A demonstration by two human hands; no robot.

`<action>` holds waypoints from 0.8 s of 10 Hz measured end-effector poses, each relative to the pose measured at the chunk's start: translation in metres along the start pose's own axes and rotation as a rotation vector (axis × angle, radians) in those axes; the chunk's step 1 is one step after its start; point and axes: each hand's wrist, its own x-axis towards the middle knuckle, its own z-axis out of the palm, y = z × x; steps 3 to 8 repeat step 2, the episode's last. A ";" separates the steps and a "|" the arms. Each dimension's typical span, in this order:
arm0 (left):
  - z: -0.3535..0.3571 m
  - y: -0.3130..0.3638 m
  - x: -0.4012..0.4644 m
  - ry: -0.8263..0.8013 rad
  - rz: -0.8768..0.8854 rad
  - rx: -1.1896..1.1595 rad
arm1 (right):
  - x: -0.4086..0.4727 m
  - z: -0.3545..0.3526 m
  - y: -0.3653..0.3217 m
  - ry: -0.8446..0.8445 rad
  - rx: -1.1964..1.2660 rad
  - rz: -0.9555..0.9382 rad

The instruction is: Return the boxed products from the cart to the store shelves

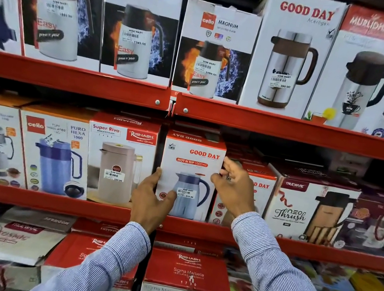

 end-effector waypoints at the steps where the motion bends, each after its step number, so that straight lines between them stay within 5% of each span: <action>1: 0.000 -0.001 0.000 -0.009 0.020 -0.001 | 0.001 -0.002 -0.001 -0.023 0.009 -0.019; 8: -0.001 0.002 -0.001 0.001 0.006 -0.020 | -0.004 -0.008 -0.001 -0.014 0.051 0.017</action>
